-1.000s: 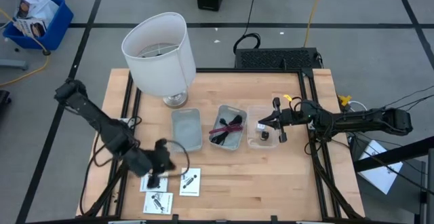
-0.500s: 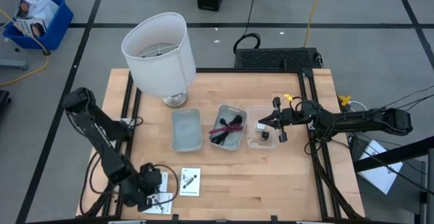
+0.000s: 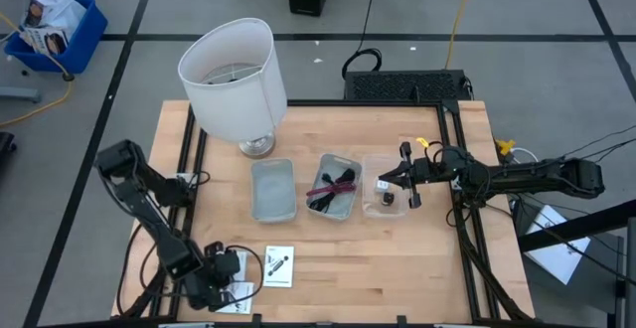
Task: Pick and place items into bin
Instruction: Put the bottom card reader box into the left gray bin
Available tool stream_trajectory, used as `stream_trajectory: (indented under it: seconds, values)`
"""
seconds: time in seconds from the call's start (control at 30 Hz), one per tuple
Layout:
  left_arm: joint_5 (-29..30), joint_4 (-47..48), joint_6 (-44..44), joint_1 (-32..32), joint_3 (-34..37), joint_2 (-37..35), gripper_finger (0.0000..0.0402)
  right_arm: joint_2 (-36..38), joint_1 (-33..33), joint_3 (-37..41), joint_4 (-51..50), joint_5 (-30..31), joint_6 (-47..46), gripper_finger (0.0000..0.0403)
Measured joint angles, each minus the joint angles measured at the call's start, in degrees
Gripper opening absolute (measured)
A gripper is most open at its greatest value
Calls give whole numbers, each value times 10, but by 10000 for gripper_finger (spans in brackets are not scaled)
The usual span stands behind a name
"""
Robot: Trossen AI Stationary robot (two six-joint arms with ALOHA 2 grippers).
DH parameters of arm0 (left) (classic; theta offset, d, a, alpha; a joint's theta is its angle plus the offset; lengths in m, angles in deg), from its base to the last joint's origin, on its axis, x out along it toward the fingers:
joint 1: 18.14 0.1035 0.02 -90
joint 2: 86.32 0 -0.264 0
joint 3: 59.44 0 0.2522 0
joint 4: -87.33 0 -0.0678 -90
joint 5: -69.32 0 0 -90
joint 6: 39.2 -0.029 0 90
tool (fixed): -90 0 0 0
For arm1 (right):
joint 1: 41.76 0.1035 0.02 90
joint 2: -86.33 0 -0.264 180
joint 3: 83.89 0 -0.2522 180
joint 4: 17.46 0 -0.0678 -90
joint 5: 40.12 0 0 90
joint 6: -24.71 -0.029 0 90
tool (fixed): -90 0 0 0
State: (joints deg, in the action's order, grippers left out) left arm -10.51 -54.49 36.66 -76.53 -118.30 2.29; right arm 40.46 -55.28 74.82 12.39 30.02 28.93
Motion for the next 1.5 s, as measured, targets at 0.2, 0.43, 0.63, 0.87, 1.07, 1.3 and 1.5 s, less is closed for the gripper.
stream_trajectory:
  seconds: [0.2,0.43,0.63,0.87,1.07,1.3,1.5]
  values:
    - [-9,35,8,15,-2,12,12,0,0,0,1,0,1,1]
    - [-9,48,1,20,-2,12,16,0,0,0,1,0,5,1]
    - [-1,88,1,21,-2,11,7,0,0,0,3,0,5,1]
    - [22,119,-3,21,-2,11,22,0,0,0,3,0,5,1]
    - [29,148,-54,30,-27,-10,14,0,0,0,4,0,5,1]
    - [-1,132,-119,45,-68,-21,18,0,0,0,6,1,-1,1]
    - [12,105,-140,46,-69,-22,77,0,0,0,7,1,-5,1]
